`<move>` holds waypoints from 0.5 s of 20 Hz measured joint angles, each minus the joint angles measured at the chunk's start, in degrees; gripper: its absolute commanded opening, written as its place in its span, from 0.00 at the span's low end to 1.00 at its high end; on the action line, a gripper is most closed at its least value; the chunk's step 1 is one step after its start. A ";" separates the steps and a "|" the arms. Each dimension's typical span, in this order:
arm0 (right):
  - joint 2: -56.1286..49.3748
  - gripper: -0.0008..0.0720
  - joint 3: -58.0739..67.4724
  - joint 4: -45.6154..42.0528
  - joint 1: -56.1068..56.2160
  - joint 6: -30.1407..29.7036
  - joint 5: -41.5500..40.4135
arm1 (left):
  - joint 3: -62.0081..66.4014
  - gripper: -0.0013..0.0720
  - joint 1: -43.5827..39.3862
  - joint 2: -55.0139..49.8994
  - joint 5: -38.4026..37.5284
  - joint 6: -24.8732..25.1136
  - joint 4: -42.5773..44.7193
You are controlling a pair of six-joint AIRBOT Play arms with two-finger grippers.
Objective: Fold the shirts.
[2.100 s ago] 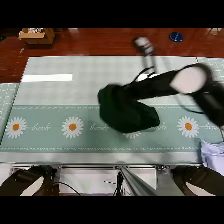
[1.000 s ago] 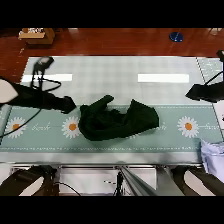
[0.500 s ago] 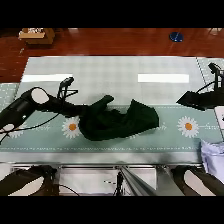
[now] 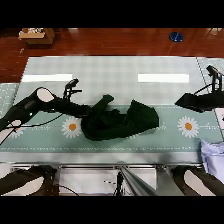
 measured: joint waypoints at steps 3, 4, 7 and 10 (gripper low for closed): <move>0.00 0.83 -5.46 3.91 0.00 -2.32 -1.66 | 0.00 0.05 0.00 0.11 -1.57 0.20 -0.31; 0.00 0.83 -7.54 5.38 0.00 -3.28 -2.19 | 0.00 0.05 0.00 0.17 -1.86 0.22 -0.42; 0.00 0.82 -12.92 9.94 0.00 -5.97 -4.48 | 0.00 0.05 0.00 0.28 -2.67 0.42 -0.50; -0.15 0.82 -17.14 14.36 0.00 -8.00 -7.39 | 0.00 0.05 0.00 0.31 -2.91 0.42 -0.61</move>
